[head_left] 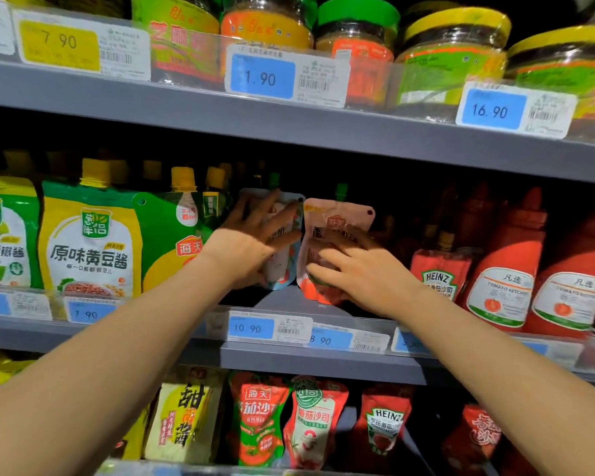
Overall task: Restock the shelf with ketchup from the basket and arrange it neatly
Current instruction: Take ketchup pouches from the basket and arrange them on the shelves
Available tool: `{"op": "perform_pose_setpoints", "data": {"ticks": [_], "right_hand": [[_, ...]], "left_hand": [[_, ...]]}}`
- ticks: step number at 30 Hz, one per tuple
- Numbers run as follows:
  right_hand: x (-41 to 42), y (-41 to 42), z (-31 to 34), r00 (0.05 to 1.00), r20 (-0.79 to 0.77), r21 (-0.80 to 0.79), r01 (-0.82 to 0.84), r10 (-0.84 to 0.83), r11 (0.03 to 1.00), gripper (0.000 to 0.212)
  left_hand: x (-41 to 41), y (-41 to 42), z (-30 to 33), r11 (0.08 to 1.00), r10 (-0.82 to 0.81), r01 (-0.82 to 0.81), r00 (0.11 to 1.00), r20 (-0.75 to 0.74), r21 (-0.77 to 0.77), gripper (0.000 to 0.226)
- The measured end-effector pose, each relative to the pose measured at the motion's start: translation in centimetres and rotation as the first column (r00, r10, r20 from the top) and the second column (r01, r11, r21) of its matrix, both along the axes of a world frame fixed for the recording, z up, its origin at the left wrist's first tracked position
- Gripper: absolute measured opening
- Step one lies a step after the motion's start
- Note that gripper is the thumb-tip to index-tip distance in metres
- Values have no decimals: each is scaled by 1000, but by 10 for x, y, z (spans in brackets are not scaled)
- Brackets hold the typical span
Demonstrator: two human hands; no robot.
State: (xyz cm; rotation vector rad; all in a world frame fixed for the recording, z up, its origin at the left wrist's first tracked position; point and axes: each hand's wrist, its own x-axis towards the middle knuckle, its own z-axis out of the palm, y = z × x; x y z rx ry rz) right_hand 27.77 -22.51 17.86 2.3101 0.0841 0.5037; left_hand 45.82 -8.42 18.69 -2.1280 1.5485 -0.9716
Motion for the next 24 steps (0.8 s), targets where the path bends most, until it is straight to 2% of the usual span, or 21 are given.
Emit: {"op": "perform_pose_setpoints", "data": {"ticks": [3, 6, 9, 10, 13, 15, 16, 17, 18, 19, 20, 22, 24], "right_hand": [[6, 2, 5, 1000, -10, -28, -29, 29, 999, 53], [16, -5, 5, 1000, 17, -122, 22, -20, 992, 34], [27, -16, -2, 986, -136, -111, 82, -97, 990, 34], [29, -17, -2, 984, -144, -87, 94, -106, 992, 32], [34, -18, 4, 977, -120, -202, 151, -177, 968, 29], [40, -23, 7, 973, -213, -296, 27, -94, 955, 31], [44, -26, 5, 971, -222, -236, 29, -83, 971, 33], [46, -26, 3, 964, -196, -186, 142, -178, 972, 36], [48, -25, 1, 967, -158, -235, 162, -202, 958, 40], [51, -28, -1, 973, -119, -216, 170, -199, 961, 44], [54, -32, -2, 983, -82, -207, 143, -162, 968, 45], [59, -31, 0, 985, -103, -196, 114, -136, 974, 40], [61, -33, -2, 991, -77, -188, 97, -113, 977, 35]], "left_hand": [[2, -7, -1, 999, 2, -6, 998, -67, -54, 94], [-3, -10, 0, 999, 25, -28, 997, -73, -44, 94], [-4, -14, -6, 999, 44, -45, 996, -73, -13, 89], [-5, -15, -6, 999, 50, -50, 996, -69, 0, 88], [-3, -21, -5, 996, 73, -70, 996, -41, 61, 87], [0, -26, -2, 993, 88, -84, 995, -45, 87, 83], [1, -29, -2, 991, 96, -92, 994, -45, 96, 81], [2, -32, -1, 990, 104, -99, 994, -44, 101, 82], [2, -35, -1, 989, 114, -108, 992, -51, 101, 81], [2, -38, -1, 988, 121, -116, 991, -53, 102, 79], [3, -41, -1, 987, 128, -122, 990, -53, 101, 74], [3, -46, -3, 990, 117, -114, 992, -39, 87, 66], [4, -47, -4, 990, 121, -118, 992, -30, 81, 66]]}}
